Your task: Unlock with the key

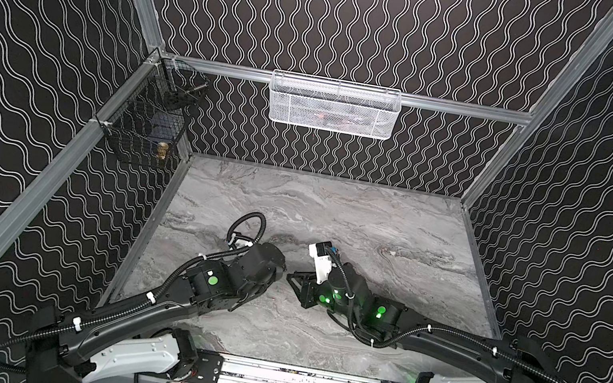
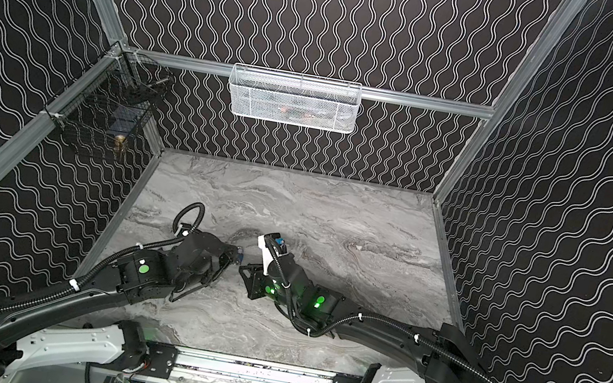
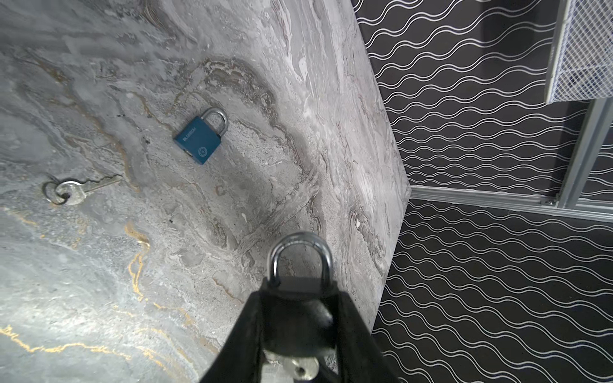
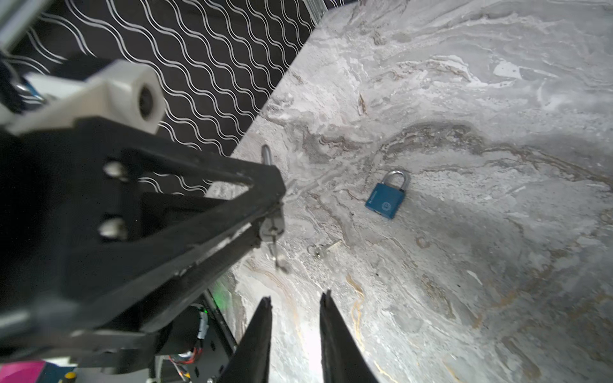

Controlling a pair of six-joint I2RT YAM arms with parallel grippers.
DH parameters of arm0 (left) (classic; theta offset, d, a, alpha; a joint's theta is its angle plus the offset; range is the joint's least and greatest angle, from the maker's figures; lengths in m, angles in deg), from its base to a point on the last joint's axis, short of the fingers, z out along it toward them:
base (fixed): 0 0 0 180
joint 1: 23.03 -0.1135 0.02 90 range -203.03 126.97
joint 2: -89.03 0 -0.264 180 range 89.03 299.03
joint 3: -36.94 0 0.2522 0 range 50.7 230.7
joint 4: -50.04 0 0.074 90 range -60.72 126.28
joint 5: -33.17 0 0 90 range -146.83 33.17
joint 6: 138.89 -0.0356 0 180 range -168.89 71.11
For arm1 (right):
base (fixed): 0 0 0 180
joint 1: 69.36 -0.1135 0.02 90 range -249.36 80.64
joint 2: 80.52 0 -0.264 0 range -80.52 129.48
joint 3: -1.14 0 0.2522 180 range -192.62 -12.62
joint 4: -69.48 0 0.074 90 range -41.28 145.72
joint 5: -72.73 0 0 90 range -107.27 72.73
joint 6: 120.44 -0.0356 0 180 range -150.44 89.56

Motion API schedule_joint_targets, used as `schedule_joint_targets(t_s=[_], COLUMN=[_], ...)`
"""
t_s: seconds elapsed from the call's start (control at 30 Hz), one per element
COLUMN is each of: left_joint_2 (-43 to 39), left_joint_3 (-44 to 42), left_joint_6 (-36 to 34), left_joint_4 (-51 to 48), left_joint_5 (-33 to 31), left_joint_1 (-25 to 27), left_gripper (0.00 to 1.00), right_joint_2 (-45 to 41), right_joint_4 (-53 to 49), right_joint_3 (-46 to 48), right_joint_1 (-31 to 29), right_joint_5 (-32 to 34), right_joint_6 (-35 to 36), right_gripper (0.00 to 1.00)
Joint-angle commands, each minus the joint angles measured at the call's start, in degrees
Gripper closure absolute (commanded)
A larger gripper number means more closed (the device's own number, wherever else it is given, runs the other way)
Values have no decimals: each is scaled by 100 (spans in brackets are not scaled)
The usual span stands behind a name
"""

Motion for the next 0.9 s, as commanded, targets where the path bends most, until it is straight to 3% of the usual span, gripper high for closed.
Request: schedule_joint_targets(t_s=[0.0,0.37,0.53,0.67,0.87], left_joint_2=[-24,-95,-61,-35,1], left_joint_3=[5,-34,14,14,38], left_joint_6=[-135,-144,-179,-187,-199], left_joint_4=[8,40,36,49,62], left_joint_5=[-173,-166,-163,-152,-130], left_joint_1=[-3,-3,-3,-3,-3], left_gripper=[100,100,100,100,100], right_joint_2=[-11,354,382,244,112], right_joint_4=[440,541,678,492,580], right_joint_3=[-34,-244,-231,-199,-165], right_joint_1=[32,217,216,218,209], right_joint_5=[-154,-422,-592,-324,-387], right_joint_6=[-216,-481,-415,-428,-371], right_gripper=[75,89,89,88,83])
